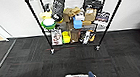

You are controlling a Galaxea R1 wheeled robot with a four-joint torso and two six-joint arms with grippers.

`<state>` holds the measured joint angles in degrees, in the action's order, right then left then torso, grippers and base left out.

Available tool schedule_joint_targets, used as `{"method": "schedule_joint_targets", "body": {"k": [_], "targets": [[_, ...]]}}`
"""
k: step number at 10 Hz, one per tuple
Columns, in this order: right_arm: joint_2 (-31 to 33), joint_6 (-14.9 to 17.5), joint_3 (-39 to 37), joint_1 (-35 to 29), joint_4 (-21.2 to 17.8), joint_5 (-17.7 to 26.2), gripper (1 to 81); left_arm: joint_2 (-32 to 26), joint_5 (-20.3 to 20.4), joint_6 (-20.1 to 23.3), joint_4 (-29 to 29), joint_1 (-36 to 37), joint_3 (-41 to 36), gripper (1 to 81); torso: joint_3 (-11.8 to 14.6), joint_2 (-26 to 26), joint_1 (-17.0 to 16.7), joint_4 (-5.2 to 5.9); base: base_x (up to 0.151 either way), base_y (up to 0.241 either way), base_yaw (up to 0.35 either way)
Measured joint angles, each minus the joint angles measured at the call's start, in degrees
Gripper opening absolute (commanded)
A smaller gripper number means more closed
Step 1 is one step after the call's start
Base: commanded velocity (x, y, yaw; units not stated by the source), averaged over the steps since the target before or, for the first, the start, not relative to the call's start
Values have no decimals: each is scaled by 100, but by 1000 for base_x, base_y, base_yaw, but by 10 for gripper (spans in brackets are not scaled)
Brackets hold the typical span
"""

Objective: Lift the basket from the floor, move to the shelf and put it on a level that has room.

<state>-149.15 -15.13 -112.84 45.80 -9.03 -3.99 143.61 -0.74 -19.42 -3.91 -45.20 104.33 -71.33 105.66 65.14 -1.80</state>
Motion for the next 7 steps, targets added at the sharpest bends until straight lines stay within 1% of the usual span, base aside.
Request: {"method": "schedule_joint_targets", "body": {"k": [3,4,5,7], "targets": [[-168,4,5,-352,77,317,10,-168,195,-48,-5,72,-74,10,0,-579,-369,0,0,0,0],[-173,4,5,-385,88,341,10,-251,254,-105,-10,78,-168,10,13,-756,-483,0,0,0,0],[-156,4,5,-355,118,368,10,-330,250,-157,-16,69,-278,10,88,-931,-590,0,0,0,0],[-66,4,62,-265,124,458,10,-553,297,-185,-38,72,-521,10,319,-1309,-837,0,0,0,0]]}}
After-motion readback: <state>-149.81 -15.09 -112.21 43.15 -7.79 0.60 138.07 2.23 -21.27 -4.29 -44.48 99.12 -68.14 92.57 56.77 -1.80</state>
